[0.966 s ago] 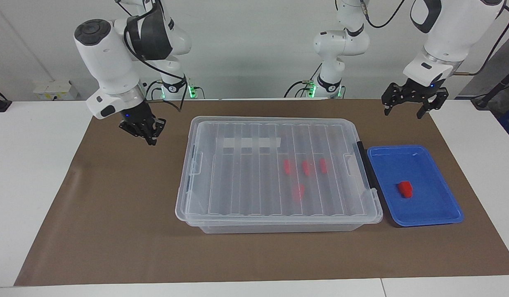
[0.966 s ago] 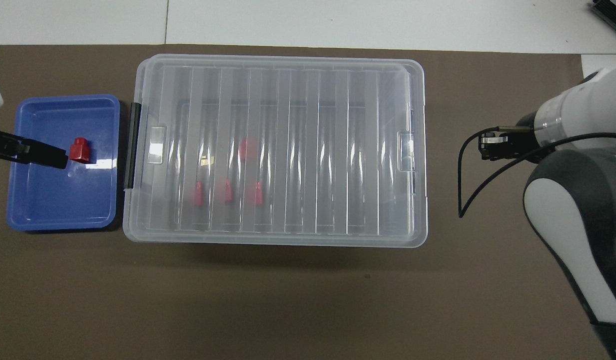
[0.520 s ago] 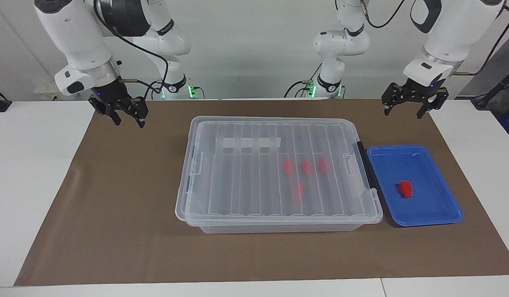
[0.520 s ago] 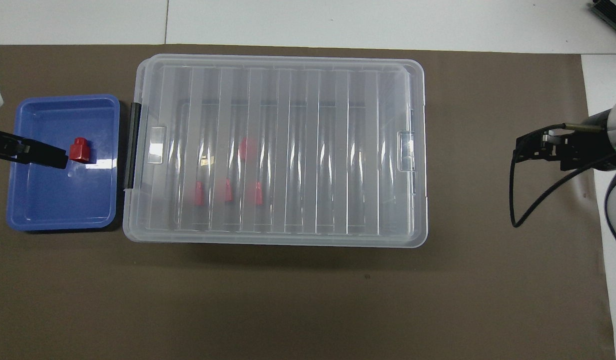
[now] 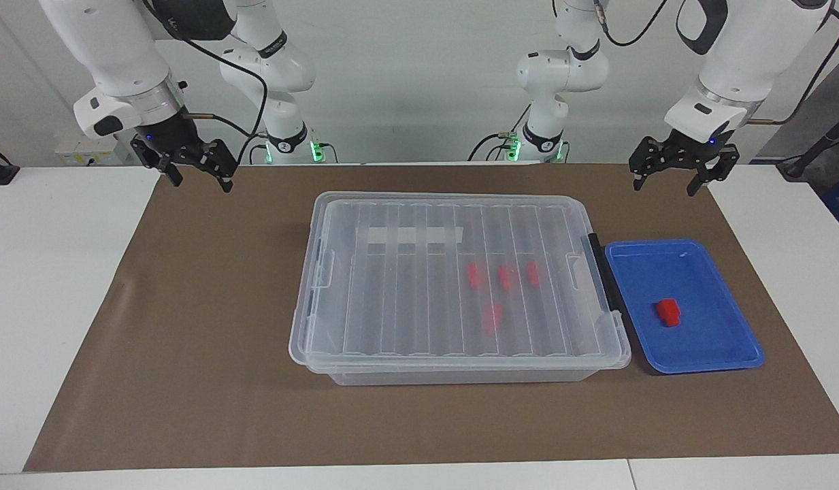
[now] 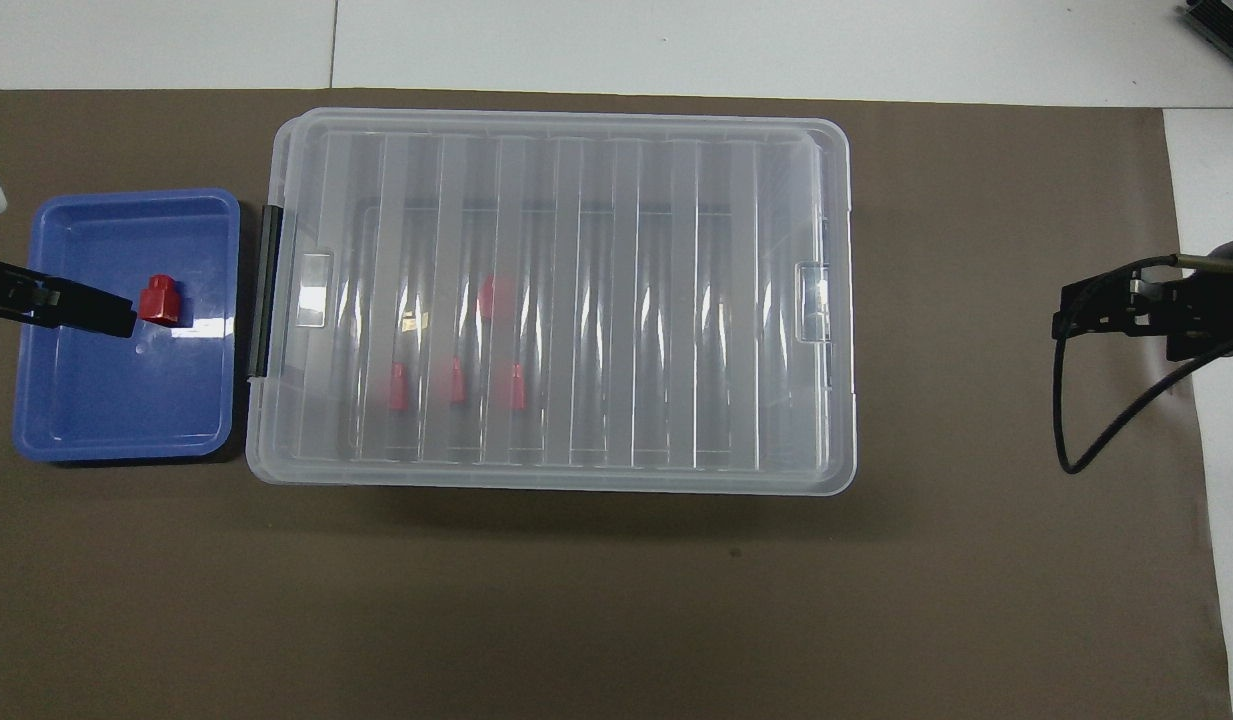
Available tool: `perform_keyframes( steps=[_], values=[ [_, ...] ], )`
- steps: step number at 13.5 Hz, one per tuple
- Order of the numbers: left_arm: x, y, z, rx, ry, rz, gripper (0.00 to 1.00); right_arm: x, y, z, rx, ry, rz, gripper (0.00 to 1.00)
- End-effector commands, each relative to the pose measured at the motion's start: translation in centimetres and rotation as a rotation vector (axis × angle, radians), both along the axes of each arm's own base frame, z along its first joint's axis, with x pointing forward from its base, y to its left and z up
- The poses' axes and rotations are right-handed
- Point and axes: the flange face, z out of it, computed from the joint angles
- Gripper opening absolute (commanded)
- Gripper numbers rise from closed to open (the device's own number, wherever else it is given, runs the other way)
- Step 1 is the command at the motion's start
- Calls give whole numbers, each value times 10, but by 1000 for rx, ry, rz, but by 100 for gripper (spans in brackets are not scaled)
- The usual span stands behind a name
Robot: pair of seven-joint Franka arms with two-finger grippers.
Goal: Place red block in blue tray from box
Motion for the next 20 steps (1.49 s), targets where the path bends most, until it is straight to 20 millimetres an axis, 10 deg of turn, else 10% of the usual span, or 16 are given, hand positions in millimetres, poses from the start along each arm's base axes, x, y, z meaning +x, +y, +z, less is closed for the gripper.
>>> perform_keyframes(
  steps=[1,20],
  values=[
    [-8,3,1,-10,5,13,100,-3,0,6,-9,-5,7,100],
    [-8,3,1,-10,5,13,100,-7,-7,6,-8,15,1,100]
  ],
)
